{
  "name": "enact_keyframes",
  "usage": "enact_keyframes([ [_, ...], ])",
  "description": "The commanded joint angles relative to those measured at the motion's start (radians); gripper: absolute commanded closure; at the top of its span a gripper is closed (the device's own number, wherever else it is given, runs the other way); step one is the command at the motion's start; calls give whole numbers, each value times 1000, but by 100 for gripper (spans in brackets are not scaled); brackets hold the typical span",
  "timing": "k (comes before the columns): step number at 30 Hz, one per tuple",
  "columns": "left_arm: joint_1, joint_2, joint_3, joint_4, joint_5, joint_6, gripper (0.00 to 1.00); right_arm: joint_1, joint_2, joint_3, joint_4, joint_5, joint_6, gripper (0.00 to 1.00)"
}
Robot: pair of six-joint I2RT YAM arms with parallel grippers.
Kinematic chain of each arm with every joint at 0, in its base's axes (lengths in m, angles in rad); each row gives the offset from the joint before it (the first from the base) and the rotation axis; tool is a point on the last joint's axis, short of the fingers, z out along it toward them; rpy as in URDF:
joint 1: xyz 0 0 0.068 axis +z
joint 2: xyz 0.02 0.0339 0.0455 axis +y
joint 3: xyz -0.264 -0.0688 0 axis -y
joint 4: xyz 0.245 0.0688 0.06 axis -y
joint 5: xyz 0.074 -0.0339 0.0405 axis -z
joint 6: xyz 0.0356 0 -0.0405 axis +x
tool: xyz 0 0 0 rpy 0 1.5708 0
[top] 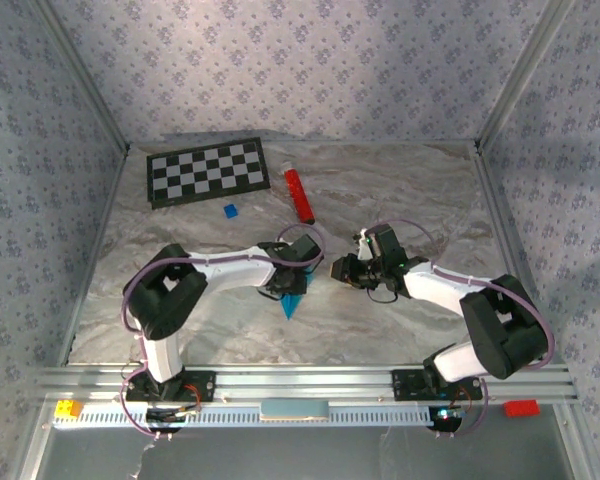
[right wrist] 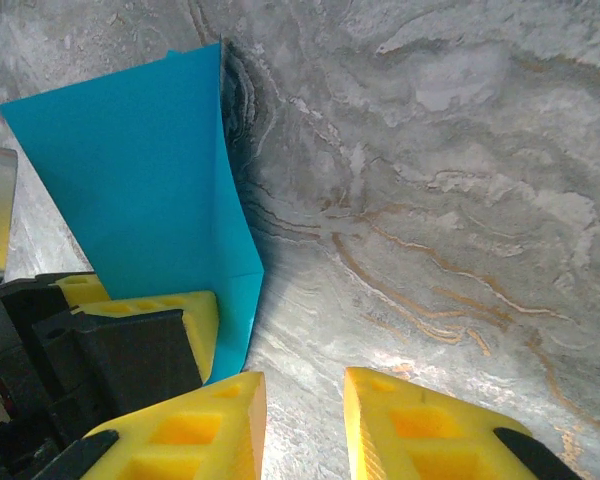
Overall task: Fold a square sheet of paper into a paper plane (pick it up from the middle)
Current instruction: Move a paper plane to the center of the table.
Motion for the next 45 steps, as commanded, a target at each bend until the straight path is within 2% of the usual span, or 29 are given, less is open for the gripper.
enact_keyframes([
  [1,-9,97,-12,-31,23,-34,67,-8,-41,-1,-35,34,-13,72],
  [16,-30,154,72,-112,-34,-100,62,-66,-149,-61,-58,74,-2,71],
  [27,-32,81,128,-158,-56,-96,61,-77,-192,-70,-67,80,-6,71],
  [45,-33,-23,146,-191,-84,-94,51,-81,-222,-63,-98,95,-15,71],
])
